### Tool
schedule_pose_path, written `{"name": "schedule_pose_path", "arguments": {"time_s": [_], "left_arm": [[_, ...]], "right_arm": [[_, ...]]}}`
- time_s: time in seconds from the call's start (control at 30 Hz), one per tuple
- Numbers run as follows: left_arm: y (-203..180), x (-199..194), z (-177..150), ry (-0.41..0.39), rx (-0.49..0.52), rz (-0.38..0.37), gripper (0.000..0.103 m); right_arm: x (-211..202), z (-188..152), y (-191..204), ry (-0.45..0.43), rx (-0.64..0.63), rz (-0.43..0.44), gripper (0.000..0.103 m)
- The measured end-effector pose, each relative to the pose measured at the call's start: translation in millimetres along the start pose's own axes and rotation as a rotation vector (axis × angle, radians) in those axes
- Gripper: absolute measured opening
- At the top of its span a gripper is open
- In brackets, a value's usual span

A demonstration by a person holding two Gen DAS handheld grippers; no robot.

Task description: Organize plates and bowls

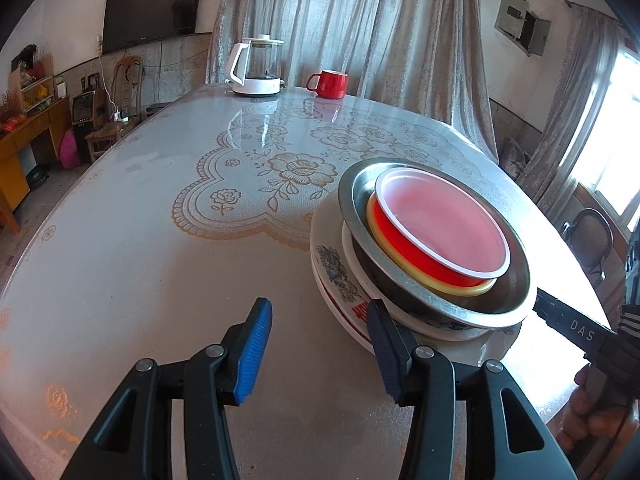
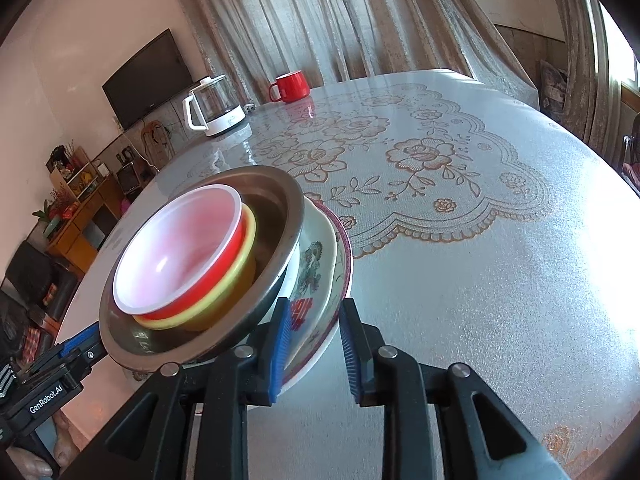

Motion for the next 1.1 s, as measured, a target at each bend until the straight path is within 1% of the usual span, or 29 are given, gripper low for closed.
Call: {"name": "schedule_pose_path", "arguments": {"time_s": [0.03, 0.07, 0.13, 0.23, 0.33, 0.37, 0.4, 0.47, 0.53, 0.57, 0.6, 0.67, 0.73, 0.8, 0.87, 0.9, 0.93, 1.1], "left_arm": [[0, -3, 0, -0.007, -0.001, 0.005, 0.055], [0, -6, -1, -0.014, -0.004, 0.013, 0.057], [1, -10, -2, -0.02, -0.012, 0.028, 0.058], [4, -12, -3, -0.015, -0.029, 0.037, 0.058], [4, -17, -6, -0.03, -0.021, 0.077, 0.058], [3, -19, -7, -0.037, -0.018, 0.091, 0.06], [2, -20, -8, -0.043, -0.014, 0.098, 0.065], [0, -24, -10, -0.056, -0.008, 0.106, 0.071], [-2, -28, -13, -0.071, -0.003, 0.115, 0.073], [-4, -30, -14, -0.075, -0.001, 0.116, 0.075], [-5, -31, -15, -0.078, 0.0, 0.117, 0.077], [-8, -33, -16, -0.084, 0.001, 0.12, 0.078], [-10, -35, -17, -0.092, 0.005, 0.124, 0.081], [-13, -39, -18, -0.108, 0.015, 0.128, 0.091], [-15, -43, -19, -0.124, 0.024, 0.126, 0.096], [-16, -45, -18, -0.13, 0.026, 0.126, 0.101], [-17, -46, -18, -0.134, 0.029, 0.13, 0.103], [-20, -47, -19, -0.144, 0.039, 0.151, 0.103]], "right_arm": [[-2, -1, 1, -0.008, -0.005, -0.013, 0.025], [-3, -1, 1, -0.013, -0.008, -0.025, 0.028], [-5, -3, -1, -0.02, 0.0, -0.044, 0.032], [-12, -5, -4, -0.042, 0.008, -0.078, 0.034], [-21, -7, 1, -0.082, -0.033, -0.127, 0.04], [-25, -8, 3, -0.094, -0.04, -0.142, 0.042], [-29, -8, 5, -0.106, -0.044, -0.158, 0.042], [-38, -9, 8, -0.143, -0.046, -0.183, 0.045], [-49, -10, 12, -0.186, -0.049, -0.204, 0.051], [-53, -11, 16, -0.204, -0.053, -0.212, 0.058], [-57, -12, 20, -0.219, -0.059, -0.216, 0.067], [-62, -16, 28, -0.24, -0.069, -0.217, 0.073], [-63, -20, 37, -0.248, -0.087, -0.219, 0.073], [-62, -24, 46, -0.246, -0.108, -0.22, 0.074], [-60, -25, 53, -0.242, -0.123, -0.219, 0.074], [-60, -27, 56, -0.243, -0.129, -0.22, 0.074], [-61, -27, 58, -0.244, -0.133, -0.219, 0.074], [-58, -29, 60, -0.24, -0.133, -0.219, 0.074]]}}
Point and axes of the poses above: each gripper's, at about its wrist camera, not at the fingertips, and x roughly the way its jaws point, y to its left, z to its top, the point moved 3 cm from there along x, roughly the way its jaws point, and after that the axes turned 5 degrees about y, right-handed, at the moved point
